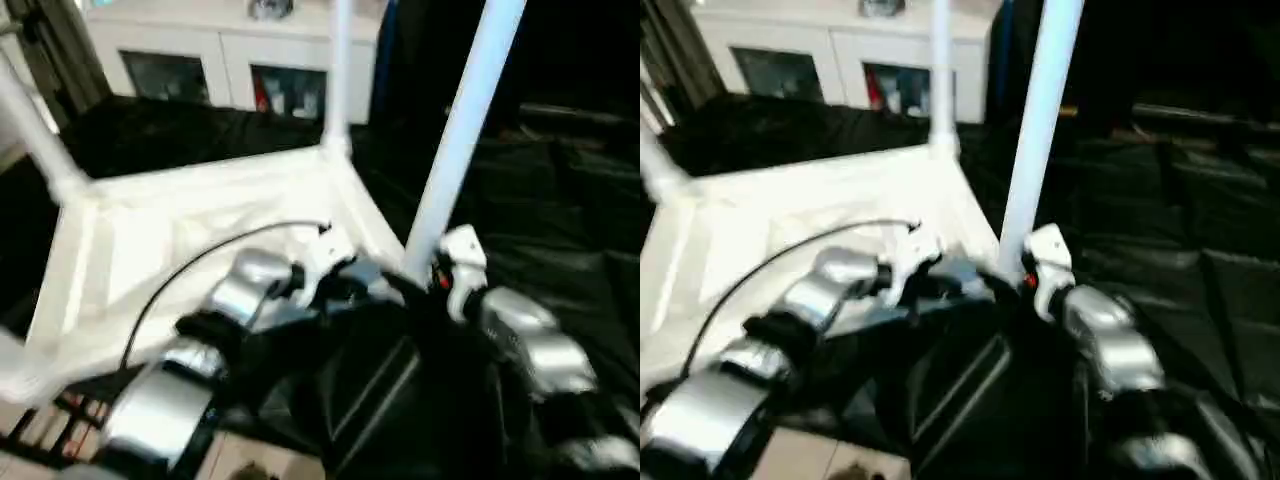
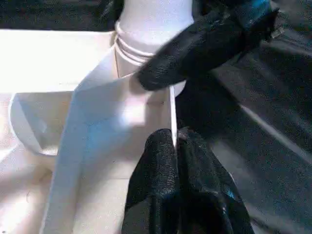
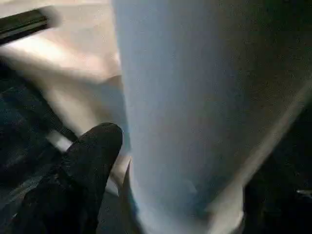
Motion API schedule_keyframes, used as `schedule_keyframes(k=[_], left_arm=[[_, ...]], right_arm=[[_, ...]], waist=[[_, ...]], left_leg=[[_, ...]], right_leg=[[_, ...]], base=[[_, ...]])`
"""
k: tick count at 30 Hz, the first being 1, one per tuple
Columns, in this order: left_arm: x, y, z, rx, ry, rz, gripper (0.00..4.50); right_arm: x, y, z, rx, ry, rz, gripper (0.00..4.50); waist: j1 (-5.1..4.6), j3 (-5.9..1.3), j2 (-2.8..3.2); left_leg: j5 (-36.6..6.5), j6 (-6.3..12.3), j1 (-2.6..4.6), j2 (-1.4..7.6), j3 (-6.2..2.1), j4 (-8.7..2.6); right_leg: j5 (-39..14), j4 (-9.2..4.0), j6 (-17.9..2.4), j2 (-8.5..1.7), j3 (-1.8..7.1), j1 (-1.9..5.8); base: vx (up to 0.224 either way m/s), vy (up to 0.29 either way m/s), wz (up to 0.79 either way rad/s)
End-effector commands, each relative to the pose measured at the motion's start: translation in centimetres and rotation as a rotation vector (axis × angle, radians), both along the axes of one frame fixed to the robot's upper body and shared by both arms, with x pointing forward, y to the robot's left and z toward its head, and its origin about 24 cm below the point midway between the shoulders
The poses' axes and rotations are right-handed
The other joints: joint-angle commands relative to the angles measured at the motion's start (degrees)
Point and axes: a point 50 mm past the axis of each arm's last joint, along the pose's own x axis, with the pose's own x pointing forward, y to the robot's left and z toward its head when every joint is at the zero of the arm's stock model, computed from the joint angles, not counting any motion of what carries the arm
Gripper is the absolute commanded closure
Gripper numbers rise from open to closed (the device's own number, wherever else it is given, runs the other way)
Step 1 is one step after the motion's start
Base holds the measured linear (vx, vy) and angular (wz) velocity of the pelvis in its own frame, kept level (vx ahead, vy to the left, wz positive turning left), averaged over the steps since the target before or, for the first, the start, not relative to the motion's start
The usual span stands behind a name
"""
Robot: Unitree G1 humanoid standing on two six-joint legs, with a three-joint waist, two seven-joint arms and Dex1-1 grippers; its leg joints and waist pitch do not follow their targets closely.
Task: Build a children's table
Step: Rotate leg to tighten
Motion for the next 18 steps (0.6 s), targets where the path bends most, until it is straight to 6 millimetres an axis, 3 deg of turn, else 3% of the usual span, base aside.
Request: schedule_keyframes(k=[1, 4, 11, 18], left_arm=[[-0.7, -1.8, 1.8, -0.108, -0.049, -0.148, 4.5], [-1.0, -0.8, 1.8, -0.092, -0.043, -0.186, 4.5], [-1.7, 1.1, 1.9, -0.063, -0.021, -0.234, 4.5], [-2.1, 1.7, 2.0, -0.054, -0.004, -0.247, 4.5]], right_arm=[[-1.3, 1.8, 0.2, 0.024, 0.039, 0.215, 0.82], [-2.0, 0.9, 0.3, 0.005, 0.071, 0.286, 0.82], [-3.0, -0.1, 0.6, -0.005, 0.116, 0.368, 0.82], [-3.1, 0.1, 0.7, 0.002, 0.136, 0.393, 1.32]], waist=[[0.08, -3.4, -1.08], [0.24, -3.28, -1.16], [0.48, -3.53, -1.06], [0.6, -3.45, -1.2]], left_leg=[[-13.8, 4.12, 0.3, 1.65, -0.14, -3.78], [-15.07, 3.54, 0.38, 1.72, -0.21, -3.91], [-12.92, 3.54, 0.31, 1.79, -0.16, -3.8], [-12.75, 3.0, 0.27, 1.71, -0.15, -3.8]], right_leg=[[-15.69, -4.8, -10.81, -3.61, 2.73, 3.34], [-19.14, -5.13, -9.7, -3.78, 2.85, 3.18], [-15.71, -4.65, -10.42, -3.59, 2.88, 2.94], [-16.3, -4.65, -10.25, -3.65, 2.88, 2.95]], base=[[0.0, 0.0, 0.0], [0.0, 0.0, 0.0], [0.0, 0.0, 0.0], [0.0, 0.0, 0.0]])
